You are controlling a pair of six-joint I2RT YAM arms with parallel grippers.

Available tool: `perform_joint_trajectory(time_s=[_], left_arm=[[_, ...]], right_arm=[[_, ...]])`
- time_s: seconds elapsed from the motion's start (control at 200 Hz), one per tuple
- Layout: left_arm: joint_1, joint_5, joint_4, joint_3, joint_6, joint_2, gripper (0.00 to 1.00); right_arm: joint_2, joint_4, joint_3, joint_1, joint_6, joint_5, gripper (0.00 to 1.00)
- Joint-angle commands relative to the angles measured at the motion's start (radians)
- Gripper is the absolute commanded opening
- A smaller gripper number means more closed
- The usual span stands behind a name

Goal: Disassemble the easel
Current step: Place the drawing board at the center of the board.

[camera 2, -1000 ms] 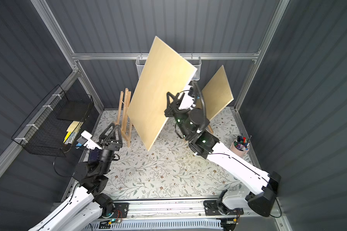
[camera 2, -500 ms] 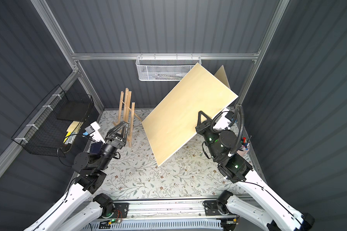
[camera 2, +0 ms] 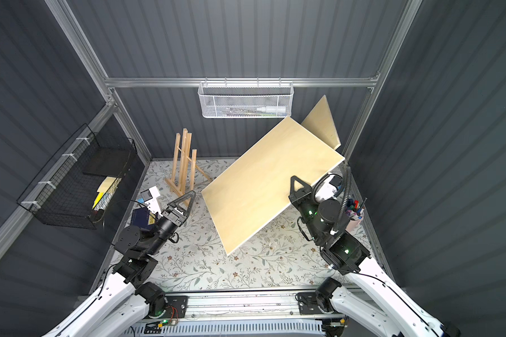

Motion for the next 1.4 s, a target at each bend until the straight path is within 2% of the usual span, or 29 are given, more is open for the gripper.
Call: perform_joint_trajectory(time_s=[0.0,0.145,0.31,0.455,0.615,0.825,0.971,1.121,1.306,1.391], left_arm=[[-0.003,0.004,-0.068,-0.035,-0.098,-0.012,0.99],[-0.003,0.021,0.018,-0.116,-0.197,-0.037,0.99],[-0.003,-0.044,-0.122,-0.099,-0.188,-0.065,0.99],[-0.003,-0.061,-0.167,-0.116,-0.21,-0.097,0.96],[-0.003,-0.117,-0.25,-0.091,-0.171,-0.088,0.96],[-0.003,-0.032,-0.108,-0.117,-0.165,0.031,0.94],[-0.003,0.082,0.155,-0.183,-0.206,0.092,0.89],[-0.003,0.112,0.252,-0.173,-0.196,0.116,0.85],[-0.003,0.135,0.319,-0.169,-0.19,0.112,0.69],[-0.003,0.206,0.289,-0.146,-0.154,0.134,0.63]], right_arm=[[-0.02,0.314,0.009,-0.016,0.141,-0.047,0.0],[-0.006,0.357,-0.016,-0.03,0.176,-0.071,0.0],[0.014,0.394,-0.034,-0.044,0.2,-0.092,0.0],[0.034,0.422,-0.037,-0.051,0.207,-0.109,0.0],[0.044,0.448,-0.044,-0.059,0.214,-0.125,0.0],[0.058,0.498,-0.069,-0.07,0.25,-0.152,0.0],[0.064,0.514,-0.084,-0.073,0.268,-0.171,0.0],[0.069,0.522,-0.097,-0.073,0.273,-0.186,0.0],[0.074,0.531,-0.124,-0.079,0.28,-0.191,0.0],[0.086,0.551,-0.134,-0.084,0.289,-0.202,0.0]])
